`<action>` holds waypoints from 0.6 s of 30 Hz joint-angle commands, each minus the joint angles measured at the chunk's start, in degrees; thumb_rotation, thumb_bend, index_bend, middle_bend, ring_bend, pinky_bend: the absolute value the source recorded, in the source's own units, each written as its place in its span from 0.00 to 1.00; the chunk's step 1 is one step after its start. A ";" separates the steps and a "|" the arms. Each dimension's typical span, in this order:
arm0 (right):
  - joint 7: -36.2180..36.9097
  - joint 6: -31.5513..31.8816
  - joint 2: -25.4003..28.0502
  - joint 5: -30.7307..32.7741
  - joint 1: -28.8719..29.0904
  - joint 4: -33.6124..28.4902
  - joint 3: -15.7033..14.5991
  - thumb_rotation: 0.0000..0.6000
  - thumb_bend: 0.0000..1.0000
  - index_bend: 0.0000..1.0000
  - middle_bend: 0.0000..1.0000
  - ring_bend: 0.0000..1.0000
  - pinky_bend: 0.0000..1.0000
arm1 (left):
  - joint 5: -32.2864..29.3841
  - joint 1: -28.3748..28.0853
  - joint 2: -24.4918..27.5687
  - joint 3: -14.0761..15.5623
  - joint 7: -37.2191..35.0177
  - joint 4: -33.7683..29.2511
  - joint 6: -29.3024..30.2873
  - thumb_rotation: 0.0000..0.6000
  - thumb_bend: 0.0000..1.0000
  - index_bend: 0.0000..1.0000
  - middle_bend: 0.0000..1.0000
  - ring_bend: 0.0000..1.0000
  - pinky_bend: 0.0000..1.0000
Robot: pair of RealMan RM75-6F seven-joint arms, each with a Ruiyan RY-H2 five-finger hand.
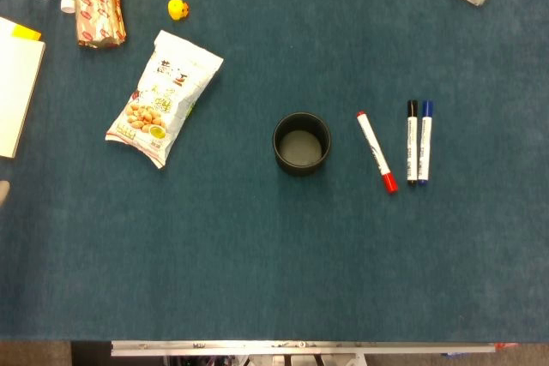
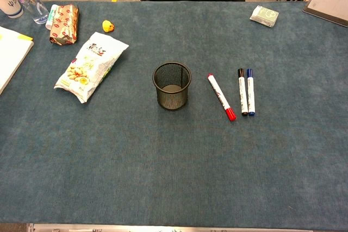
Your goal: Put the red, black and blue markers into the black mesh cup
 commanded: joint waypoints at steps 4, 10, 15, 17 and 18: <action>2.23 -1.90 -0.50 -4.68 2.96 -0.07 -0.27 1.00 0.26 0.30 0.35 0.23 0.27 | 0.24 0.20 0.26 -0.04 -0.05 -0.24 0.61 1.00 0.20 0.10 0.17 0.19 0.24; 5.75 -5.75 -2.81 -12.38 8.85 0.45 -0.97 1.00 0.26 0.39 0.39 0.26 0.28 | 0.50 0.29 0.35 -0.09 -0.01 -0.48 1.05 1.00 0.20 0.10 0.17 0.19 0.24; 6.18 -10.99 -5.99 -14.72 13.53 1.98 -1.26 1.00 0.21 0.46 0.40 0.26 0.29 | 0.18 0.78 0.75 -0.01 -0.27 -0.51 1.53 1.00 0.20 0.10 0.17 0.19 0.24; 6.42 -12.91 -7.60 -14.79 15.24 3.26 -1.07 1.00 0.13 0.47 0.40 0.26 0.29 | -0.07 1.04 1.12 -0.02 -0.51 -0.45 1.79 1.00 0.20 0.10 0.17 0.19 0.24; 6.36 -13.64 -8.39 -14.75 15.92 3.85 -0.96 1.00 0.11 0.48 0.40 0.26 0.29 | -0.19 1.15 1.26 -0.04 -0.67 -0.37 1.91 1.00 0.20 0.10 0.17 0.19 0.24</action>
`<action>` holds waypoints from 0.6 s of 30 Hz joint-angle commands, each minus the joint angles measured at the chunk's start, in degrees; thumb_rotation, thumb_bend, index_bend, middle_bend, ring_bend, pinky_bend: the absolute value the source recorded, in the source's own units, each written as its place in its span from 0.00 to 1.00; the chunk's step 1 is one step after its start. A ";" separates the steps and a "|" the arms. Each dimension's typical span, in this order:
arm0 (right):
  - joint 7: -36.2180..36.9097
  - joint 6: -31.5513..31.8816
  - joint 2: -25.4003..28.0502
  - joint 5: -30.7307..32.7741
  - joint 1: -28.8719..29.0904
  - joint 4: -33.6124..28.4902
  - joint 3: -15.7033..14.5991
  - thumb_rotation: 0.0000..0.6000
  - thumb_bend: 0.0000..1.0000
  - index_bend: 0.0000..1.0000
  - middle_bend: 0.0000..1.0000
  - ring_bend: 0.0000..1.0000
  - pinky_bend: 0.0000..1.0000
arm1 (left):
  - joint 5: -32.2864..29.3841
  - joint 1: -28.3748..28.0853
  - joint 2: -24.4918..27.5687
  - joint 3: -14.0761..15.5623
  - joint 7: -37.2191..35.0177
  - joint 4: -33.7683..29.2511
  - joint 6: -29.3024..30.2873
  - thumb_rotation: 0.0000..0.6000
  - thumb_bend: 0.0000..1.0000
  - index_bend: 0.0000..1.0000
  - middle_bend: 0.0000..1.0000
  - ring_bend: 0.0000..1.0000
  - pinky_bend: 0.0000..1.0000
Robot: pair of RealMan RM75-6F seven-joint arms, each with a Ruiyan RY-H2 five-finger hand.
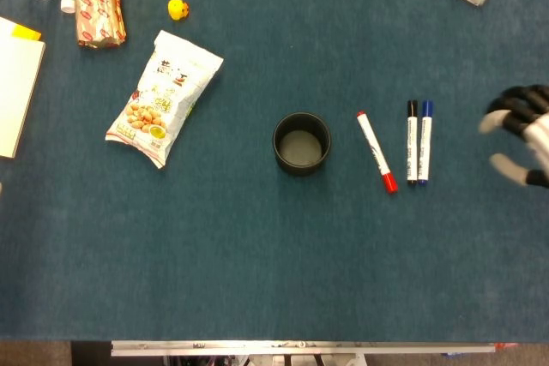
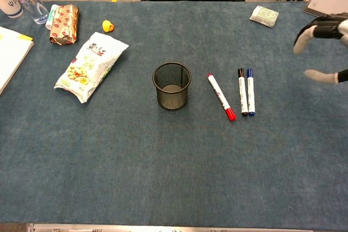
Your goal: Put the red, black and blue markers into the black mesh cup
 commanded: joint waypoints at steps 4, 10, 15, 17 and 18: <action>-1.29 -4.96 -6.06 -0.81 4.64 4.06 0.22 1.00 0.09 0.48 0.40 0.26 0.30 | -0.99 0.41 0.57 -0.15 -0.64 0.47 0.11 1.00 0.20 0.10 0.17 0.19 0.24; -6.20 -7.59 -11.21 -2.40 7.36 7.50 -0.81 1.00 0.11 0.50 0.40 0.26 0.27 | -1.37 0.33 0.14 -0.08 -1.29 1.31 -0.50 1.00 0.20 0.10 0.17 0.19 0.24; -12.04 -8.71 -14.15 -3.26 8.43 10.25 -1.61 1.00 0.15 0.50 0.40 0.26 0.27 | -1.61 0.06 -0.23 -0.10 -1.46 1.83 -1.18 1.00 0.20 0.10 0.17 0.19 0.24; -12.73 -9.41 -14.88 -3.06 8.74 10.59 -1.99 1.00 0.15 0.50 0.40 0.26 0.27 | -1.58 -0.04 -0.36 -0.14 -1.61 1.99 -1.29 1.00 0.20 0.10 0.17 0.19 0.24; -13.06 -9.81 -15.19 -3.00 8.95 10.86 -2.19 1.00 0.15 0.50 0.40 0.26 0.27 | -1.62 -0.12 -0.40 -0.18 -1.67 2.05 -1.40 1.00 0.20 0.10 0.17 0.19 0.24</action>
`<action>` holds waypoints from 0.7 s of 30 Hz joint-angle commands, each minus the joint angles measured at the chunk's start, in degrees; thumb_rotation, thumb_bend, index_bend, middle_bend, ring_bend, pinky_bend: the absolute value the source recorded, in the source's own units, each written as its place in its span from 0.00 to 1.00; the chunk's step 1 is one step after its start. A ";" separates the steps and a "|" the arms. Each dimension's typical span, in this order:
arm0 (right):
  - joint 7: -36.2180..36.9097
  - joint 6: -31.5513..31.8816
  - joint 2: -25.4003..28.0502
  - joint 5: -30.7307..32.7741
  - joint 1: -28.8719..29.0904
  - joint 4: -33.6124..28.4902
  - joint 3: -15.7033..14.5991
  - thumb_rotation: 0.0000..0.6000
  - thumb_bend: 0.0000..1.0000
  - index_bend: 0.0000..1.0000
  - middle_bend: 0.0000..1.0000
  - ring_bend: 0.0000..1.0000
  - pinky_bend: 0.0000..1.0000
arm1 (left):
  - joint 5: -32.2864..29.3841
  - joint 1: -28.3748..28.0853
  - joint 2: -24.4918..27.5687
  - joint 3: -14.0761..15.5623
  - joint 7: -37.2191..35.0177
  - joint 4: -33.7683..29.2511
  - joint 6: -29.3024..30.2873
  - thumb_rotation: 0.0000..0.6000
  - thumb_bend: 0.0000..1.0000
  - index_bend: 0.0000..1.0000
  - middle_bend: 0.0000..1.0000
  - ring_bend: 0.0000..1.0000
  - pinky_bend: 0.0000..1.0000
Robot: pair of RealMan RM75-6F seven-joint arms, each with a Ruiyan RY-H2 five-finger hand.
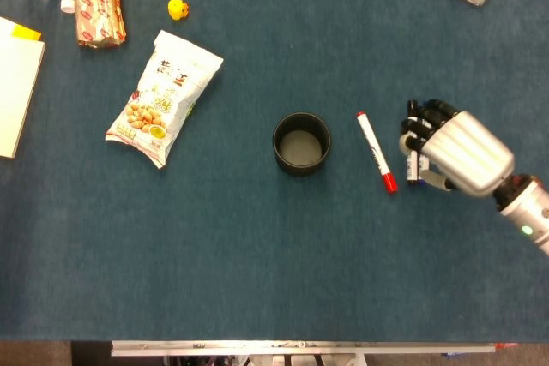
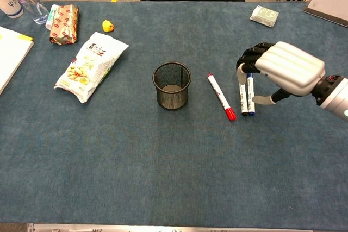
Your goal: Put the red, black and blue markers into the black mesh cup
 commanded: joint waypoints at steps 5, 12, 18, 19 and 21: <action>-4.24 -2.84 -3.24 -0.21 1.84 3.11 -1.55 1.00 0.16 0.50 0.40 0.27 0.27 | -0.19 -0.13 -0.14 0.17 -0.57 0.56 -0.65 1.00 0.20 0.10 0.17 0.19 0.24; -5.85 -4.00 -5.96 0.29 3.41 4.52 -1.68 1.00 0.16 0.50 0.40 0.27 0.26 | -0.77 0.20 -0.23 0.28 -1.79 1.61 -0.73 1.00 0.19 0.10 0.17 0.19 0.24; -6.03 -4.46 -7.44 0.60 4.13 6.36 -2.60 1.00 0.16 0.50 0.40 0.27 0.26 | -1.11 0.44 -0.30 0.30 -2.68 2.52 -0.72 1.00 0.20 0.10 0.17 0.19 0.24; -5.91 -4.41 -7.52 0.72 4.10 6.57 -2.76 1.00 0.16 0.50 0.40 0.27 0.26 | -1.17 0.49 -0.32 0.31 -2.77 2.65 -0.73 1.00 0.20 0.10 0.17 0.19 0.24; -5.73 -4.35 -7.66 0.95 4.09 7.02 -3.02 1.00 0.17 0.50 0.40 0.27 0.26 | -1.26 0.57 -0.43 0.35 -2.98 2.94 -0.73 1.00 0.19 0.10 0.17 0.19 0.24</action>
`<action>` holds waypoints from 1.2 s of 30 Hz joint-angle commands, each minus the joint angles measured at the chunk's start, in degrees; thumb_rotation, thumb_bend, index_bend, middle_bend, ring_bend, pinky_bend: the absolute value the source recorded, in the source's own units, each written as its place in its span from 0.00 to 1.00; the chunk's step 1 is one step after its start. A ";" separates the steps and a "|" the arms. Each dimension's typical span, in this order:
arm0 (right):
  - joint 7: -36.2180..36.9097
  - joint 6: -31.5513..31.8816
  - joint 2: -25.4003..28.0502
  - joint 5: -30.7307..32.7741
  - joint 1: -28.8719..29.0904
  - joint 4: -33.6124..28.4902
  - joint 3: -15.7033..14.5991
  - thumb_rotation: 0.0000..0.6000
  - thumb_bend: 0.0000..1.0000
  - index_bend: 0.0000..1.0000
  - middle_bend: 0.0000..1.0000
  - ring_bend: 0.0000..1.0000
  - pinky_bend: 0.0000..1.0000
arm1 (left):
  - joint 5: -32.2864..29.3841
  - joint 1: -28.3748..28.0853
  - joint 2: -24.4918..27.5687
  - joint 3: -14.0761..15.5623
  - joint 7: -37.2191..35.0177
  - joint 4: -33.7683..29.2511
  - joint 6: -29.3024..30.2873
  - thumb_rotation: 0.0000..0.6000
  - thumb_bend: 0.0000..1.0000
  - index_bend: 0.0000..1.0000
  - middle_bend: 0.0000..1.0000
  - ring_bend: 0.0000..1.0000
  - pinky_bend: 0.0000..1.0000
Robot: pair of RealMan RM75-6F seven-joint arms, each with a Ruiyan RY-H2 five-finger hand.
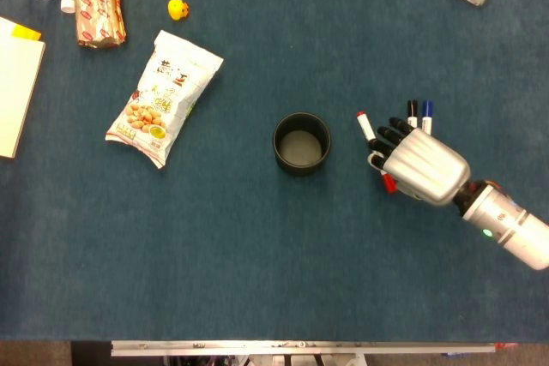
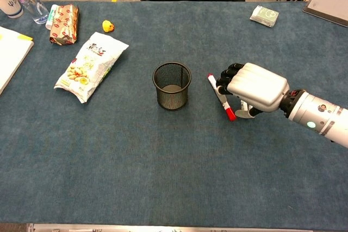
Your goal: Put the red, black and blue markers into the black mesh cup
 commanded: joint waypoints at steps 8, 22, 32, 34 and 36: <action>0.68 -0.18 -1.60 0.50 0.65 2.87 -1.21 1.00 0.17 0.50 0.40 0.27 0.26 | 0.00 0.01 -0.16 -0.05 -0.44 0.42 -0.07 1.00 0.19 0.10 0.17 0.19 0.24; 0.45 0.80 -4.69 -0.32 2.42 6.53 -1.89 1.00 0.19 0.50 0.40 0.27 0.24 | -0.46 0.23 0.02 -0.23 -0.98 0.76 -0.02 1.00 0.20 0.10 0.17 0.19 0.24; -0.39 0.11 -5.36 0.37 3.23 7.08 -2.16 1.00 0.23 0.50 0.40 0.27 0.24 | -0.62 0.26 -0.11 -0.24 -1.32 1.18 -0.20 1.00 0.20 0.10 0.17 0.19 0.24; -0.48 0.04 -5.48 0.59 3.29 7.15 -2.14 1.00 0.23 0.50 0.40 0.27 0.24 | -0.65 0.28 -0.13 -0.24 -1.41 1.26 -0.22 1.00 0.20 0.10 0.17 0.19 0.24; -0.62 -0.09 -5.59 0.77 3.41 7.29 -2.17 1.00 0.23 0.50 0.40 0.27 0.24 | -0.71 0.27 -0.13 -0.24 -1.52 1.35 -0.30 1.00 0.20 0.10 0.17 0.19 0.24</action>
